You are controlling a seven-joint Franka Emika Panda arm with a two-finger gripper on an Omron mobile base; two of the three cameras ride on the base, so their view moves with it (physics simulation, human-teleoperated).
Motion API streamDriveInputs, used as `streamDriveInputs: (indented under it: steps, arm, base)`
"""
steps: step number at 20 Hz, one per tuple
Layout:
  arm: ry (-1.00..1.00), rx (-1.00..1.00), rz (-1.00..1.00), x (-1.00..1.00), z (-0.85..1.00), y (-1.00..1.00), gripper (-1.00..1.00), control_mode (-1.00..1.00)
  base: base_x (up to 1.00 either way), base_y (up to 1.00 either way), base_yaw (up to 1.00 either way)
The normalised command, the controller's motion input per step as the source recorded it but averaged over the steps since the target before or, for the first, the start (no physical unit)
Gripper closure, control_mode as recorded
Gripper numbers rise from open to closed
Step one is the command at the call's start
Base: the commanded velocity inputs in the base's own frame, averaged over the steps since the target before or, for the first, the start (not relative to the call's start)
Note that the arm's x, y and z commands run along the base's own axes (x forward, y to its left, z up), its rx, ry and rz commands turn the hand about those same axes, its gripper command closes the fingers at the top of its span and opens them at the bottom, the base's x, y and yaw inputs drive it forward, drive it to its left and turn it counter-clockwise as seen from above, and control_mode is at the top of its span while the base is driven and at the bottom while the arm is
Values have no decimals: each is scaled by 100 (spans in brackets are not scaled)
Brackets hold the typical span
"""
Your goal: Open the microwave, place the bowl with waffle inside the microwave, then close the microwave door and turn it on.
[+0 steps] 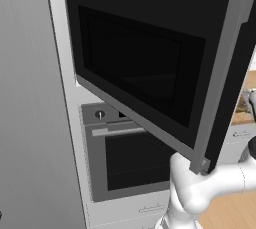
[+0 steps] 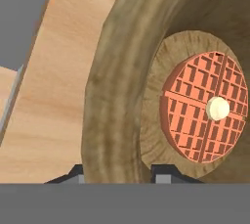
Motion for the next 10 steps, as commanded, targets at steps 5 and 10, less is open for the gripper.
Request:
streamDriveInputs:
  steps: [5,10]
  arm:
    - [-14,-17,12,-43,16,-28,100,-100]
    - [-15,-16,10,-55,14,-38,100,-100]
  base:
    - [0,0,0]
    - [0,0,0]
